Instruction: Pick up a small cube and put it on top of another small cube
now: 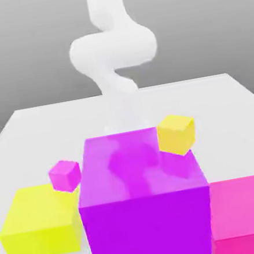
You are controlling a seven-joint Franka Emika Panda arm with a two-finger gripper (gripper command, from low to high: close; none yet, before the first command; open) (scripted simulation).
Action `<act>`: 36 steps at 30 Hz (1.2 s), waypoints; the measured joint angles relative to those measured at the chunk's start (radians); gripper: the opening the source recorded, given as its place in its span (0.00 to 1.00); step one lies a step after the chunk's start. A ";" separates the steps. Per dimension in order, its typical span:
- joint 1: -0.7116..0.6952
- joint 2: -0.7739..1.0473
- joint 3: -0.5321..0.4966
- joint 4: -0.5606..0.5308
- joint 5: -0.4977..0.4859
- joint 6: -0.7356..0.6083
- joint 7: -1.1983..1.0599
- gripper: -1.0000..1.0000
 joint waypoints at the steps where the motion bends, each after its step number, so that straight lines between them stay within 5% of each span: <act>1: -0.008 0.039 -0.009 0.005 -0.005 0.009 -0.002 0.50; 19: -0.148 0.695 -0.197 0.082 0.049 0.164 -0.129 0.50; 35: -0.366 1.285 -0.167 0.169 0.238 0.357 -0.323 0.50; 36: -0.371 1.305 -0.160 0.174 0.244 0.372 -0.328 0.00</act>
